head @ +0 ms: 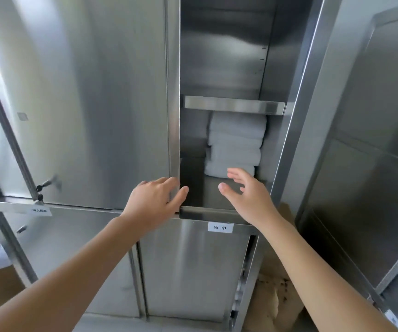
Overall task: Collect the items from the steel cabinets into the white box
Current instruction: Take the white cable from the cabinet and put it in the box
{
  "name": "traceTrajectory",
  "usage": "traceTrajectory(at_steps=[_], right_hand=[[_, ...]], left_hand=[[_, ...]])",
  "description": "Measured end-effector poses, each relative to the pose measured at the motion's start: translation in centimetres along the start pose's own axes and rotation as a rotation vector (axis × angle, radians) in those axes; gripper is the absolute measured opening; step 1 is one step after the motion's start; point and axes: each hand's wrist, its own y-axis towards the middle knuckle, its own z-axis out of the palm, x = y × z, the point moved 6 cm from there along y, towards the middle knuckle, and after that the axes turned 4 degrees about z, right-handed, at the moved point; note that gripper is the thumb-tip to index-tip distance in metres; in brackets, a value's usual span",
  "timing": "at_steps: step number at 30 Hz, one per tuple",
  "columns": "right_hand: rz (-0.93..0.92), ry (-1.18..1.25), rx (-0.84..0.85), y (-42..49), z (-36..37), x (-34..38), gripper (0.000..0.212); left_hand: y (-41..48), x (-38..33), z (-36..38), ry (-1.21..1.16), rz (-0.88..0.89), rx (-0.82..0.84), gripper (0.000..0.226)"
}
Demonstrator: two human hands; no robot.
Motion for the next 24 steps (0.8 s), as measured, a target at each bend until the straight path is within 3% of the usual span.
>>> traceTrajectory(at_steps=[12,24], right_hand=[[-0.024,0.104,0.102,-1.1,3.7,3.6,0.054],[0.022,0.172,0.213,12.1,15.3,3.3,0.057]], left_hand=[[-2.7,4.9,-4.8,0.067,-0.151,-0.053,0.057],[4.5,14.7,2.8,0.082,-0.182,0.015,0.051]])
